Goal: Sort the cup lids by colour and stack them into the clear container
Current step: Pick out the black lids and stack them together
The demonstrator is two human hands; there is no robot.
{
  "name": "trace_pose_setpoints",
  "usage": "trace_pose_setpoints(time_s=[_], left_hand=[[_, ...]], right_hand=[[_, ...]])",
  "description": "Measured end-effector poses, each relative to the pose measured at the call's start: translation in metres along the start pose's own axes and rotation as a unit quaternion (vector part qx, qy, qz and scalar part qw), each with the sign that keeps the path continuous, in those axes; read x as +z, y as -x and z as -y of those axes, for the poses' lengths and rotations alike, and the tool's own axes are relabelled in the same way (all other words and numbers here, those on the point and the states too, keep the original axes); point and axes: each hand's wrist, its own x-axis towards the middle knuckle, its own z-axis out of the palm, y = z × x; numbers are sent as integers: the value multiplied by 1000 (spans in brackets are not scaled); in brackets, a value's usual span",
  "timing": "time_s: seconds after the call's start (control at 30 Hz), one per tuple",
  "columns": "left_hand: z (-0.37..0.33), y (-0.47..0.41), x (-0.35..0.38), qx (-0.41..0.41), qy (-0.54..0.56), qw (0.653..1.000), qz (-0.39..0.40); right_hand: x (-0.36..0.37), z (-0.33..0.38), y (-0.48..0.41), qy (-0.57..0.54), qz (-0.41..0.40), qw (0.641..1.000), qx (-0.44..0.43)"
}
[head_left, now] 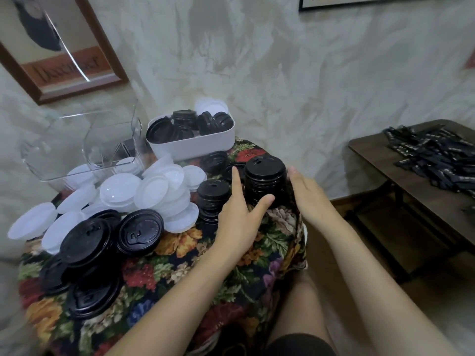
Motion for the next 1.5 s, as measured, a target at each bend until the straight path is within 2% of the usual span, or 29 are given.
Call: trace_pose_setpoints(time_s=[0.1, 0.2, 0.3, 0.4, 0.57, 0.77, 0.97, 1.13, 1.23, 1.37, 1.43, 1.5], left_hand=[[8, 25, -8, 31, -45, 998, 19], [23, 48, -20, 78, -160, 983, 35], [38, 75, -36, 95, -253, 961, 56], [51, 101, -54, 87, -315, 943, 64], [77, 135, -77, 87, -373, 924, -2], [101, 162, -111, 92, -370, 922, -70], [124, 181, -143, 132, -295, 937, -135], [131, 188, -153, 146, -258, 941, -164], [138, 191, -155, 164, -237, 940, -180], [151, 192, -162, 159, -232, 918, -278], [159, 191, -166, 152, -241, 905, -316], [165, 189, -168, 146, -244, 904, -319]], right_hand=[[0, -7, 25, 198, 11, 980, -4], [9, -12, 50, 315, 64, 947, 16], [22, -13, 74, 350, 83, 933, 33], [34, -4, 93, 390, 88, 917, 1], [69, 21, 114, 444, 142, 881, -85], [113, 55, 128, 420, 160, 874, -182], [156, 81, 119, 327, 57, 893, -304], [188, 91, 87, 356, 34, 887, -293], [193, 90, 79, 321, 11, 895, -310], [180, 77, 82, 252, 1, 899, -358], [170, 72, 89, 205, 8, 924, -323], [160, 71, 98, 98, 17, 965, -242]])
